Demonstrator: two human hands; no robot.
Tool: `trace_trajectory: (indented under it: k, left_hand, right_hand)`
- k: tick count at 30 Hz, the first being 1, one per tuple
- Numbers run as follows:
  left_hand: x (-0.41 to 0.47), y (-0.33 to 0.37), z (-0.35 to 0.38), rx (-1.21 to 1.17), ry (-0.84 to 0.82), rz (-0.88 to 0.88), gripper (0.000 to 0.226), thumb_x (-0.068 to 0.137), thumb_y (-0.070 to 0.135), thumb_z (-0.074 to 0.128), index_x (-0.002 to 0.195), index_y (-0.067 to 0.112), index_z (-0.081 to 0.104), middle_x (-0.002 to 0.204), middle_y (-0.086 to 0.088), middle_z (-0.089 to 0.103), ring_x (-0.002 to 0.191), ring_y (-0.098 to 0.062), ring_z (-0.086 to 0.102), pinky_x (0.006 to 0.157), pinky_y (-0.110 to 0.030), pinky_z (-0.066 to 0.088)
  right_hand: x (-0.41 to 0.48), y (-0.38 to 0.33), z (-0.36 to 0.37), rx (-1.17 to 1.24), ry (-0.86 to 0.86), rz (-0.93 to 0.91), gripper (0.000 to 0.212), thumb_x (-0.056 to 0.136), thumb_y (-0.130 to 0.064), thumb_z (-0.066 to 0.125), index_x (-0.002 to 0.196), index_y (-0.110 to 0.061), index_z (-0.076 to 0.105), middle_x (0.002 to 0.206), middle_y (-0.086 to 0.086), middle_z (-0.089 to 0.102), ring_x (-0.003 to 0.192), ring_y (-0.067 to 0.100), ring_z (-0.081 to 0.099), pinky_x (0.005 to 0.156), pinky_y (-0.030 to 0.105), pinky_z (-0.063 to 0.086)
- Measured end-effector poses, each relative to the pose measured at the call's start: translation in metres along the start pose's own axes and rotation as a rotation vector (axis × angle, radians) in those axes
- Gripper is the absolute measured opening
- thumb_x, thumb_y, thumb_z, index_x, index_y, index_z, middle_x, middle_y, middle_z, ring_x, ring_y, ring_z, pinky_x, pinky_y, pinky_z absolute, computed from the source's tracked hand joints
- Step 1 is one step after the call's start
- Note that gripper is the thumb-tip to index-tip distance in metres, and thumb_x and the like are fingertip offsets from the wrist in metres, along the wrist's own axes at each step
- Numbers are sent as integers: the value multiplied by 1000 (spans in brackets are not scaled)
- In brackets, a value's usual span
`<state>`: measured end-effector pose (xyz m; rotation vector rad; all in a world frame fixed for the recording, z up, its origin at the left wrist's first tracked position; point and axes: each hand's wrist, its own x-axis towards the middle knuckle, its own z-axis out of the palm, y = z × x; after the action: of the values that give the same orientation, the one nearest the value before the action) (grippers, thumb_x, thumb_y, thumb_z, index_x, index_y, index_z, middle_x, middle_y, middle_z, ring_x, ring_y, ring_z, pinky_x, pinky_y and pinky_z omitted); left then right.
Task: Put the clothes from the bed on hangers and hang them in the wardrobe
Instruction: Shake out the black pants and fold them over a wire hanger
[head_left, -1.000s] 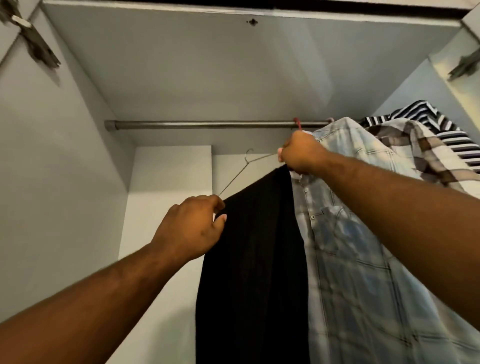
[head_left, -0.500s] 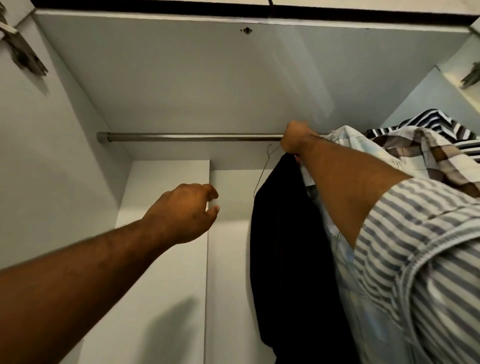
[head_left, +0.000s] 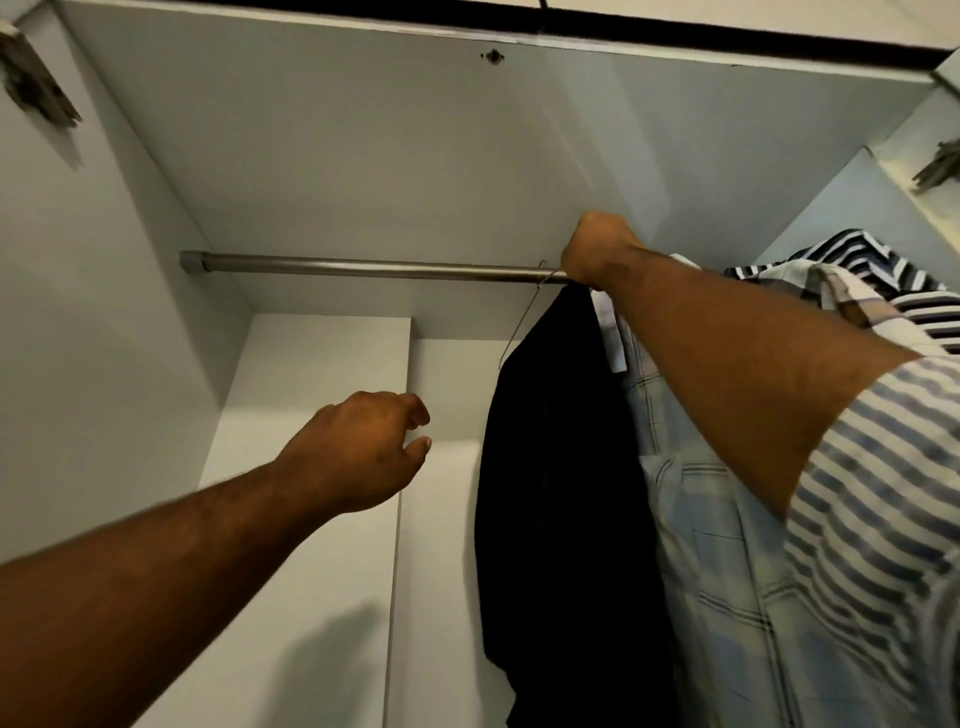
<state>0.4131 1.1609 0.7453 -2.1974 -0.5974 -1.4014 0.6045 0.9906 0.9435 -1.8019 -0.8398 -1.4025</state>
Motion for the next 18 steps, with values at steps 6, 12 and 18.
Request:
trace_trajectory:
  k: [6,12,18]
  left_hand:
    - [-13,-2,7,4,-38,0,38,101,46,47,137,32,51,136,16,58,123,-10,56,101,-32,46]
    - [-17,-10,0,-24,-31,4,37,101,45,48,135,32,52,134,16,59,121,-10,56,100,-32,46]
    - [-33,-24,2,-48,-64,0,36,101,44,49,134,31,54,132,15,60,122,-11,55,100,-34,46]
  right_hand:
    - [-14,-10,-13,-10,-22,-3,30,98,-9,54,124,2,59,129,21,61,117,37,61,89,35,51]
    - [-31,-16,-26,-30,-106,14,3,91,-4,59,91,-1,59,87,14,58,84,30,57,48,28,39]
    - [-46,-21,-28,56,-94,21,15,92,-9,57,78,-6,51,92,14,58,82,30,59,70,35,51]
